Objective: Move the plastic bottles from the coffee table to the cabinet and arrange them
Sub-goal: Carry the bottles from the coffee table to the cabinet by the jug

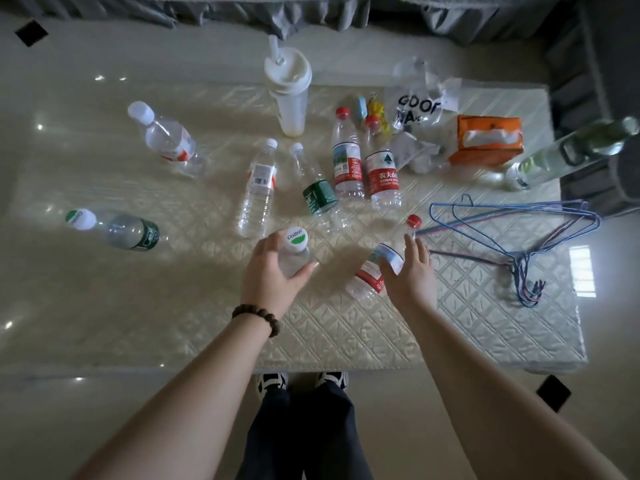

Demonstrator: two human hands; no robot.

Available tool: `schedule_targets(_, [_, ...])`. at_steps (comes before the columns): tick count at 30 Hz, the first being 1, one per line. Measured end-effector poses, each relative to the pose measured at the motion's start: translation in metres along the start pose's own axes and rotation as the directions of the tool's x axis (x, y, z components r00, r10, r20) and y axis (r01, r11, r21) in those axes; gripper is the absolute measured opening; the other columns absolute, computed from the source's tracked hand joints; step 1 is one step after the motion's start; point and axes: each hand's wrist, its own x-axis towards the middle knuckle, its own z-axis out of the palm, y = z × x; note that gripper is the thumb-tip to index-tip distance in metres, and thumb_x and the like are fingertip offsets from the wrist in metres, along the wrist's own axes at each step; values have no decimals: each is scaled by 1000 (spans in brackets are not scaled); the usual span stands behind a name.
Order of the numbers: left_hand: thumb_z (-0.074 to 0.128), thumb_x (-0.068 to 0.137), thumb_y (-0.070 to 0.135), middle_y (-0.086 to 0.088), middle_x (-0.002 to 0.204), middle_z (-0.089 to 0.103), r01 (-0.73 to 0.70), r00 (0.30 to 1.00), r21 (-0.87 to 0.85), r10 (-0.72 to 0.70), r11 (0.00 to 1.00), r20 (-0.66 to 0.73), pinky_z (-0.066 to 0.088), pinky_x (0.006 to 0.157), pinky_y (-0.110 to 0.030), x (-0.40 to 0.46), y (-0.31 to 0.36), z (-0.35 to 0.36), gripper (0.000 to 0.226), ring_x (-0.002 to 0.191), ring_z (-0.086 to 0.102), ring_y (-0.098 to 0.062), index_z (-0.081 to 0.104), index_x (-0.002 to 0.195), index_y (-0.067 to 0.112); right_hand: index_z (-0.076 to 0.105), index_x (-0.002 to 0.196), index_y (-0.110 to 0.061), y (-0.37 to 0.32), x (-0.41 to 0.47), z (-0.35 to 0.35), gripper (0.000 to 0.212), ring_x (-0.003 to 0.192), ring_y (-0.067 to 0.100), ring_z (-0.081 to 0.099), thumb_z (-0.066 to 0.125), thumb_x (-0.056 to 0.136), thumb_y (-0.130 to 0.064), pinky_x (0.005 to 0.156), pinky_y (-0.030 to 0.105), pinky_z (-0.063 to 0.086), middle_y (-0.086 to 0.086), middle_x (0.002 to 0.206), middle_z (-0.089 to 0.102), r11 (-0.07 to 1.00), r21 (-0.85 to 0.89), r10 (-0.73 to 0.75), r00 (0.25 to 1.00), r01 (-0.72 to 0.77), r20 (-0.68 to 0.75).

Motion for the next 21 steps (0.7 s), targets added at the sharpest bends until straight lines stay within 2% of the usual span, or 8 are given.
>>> schedule_targets(4, [81,66,43,7,100,55,-43,999,20,43,999,20,45,72,-24,12,10,20,53,83,51,-9,57,106,19,20,148,-16,22,35,4,82,142,25,23,58,85,-53,111,43,29,8,155,23,986,104,134,991,-133,-10])
schedule_targets(8, [80,65,45,7,99,55,-91,995,66,89,994,38,44,69,-24,19,11,31,49,82,51,-10,54,97,19,20,148,-15,30,66,17,89,138,28,30,59,81,-58,107,45,33,10,152,26,961,129,242,970,-243,30])
schedule_targets(14, [80,64,45,8,97,52,-119,992,87,116,989,40,44,68,-24,25,7,41,49,83,52,-10,53,96,19,33,139,-12,32,90,36,81,121,31,48,59,79,-60,91,46,47,11,142,34,931,140,329,941,-337,78])
schedule_targets(17, [80,64,46,8,98,54,-109,994,97,106,989,35,45,69,-24,24,5,39,52,83,52,-9,56,101,18,35,137,-10,29,93,35,78,119,30,49,63,79,-54,89,43,46,10,140,39,929,162,324,942,-334,81])
schedule_targets(21, [82,63,43,8,95,54,-100,995,101,100,990,12,43,67,-23,20,15,29,50,81,53,-10,58,97,16,32,139,-16,24,81,20,77,123,28,46,68,78,-44,91,40,44,8,138,42,943,231,243,970,-241,21])
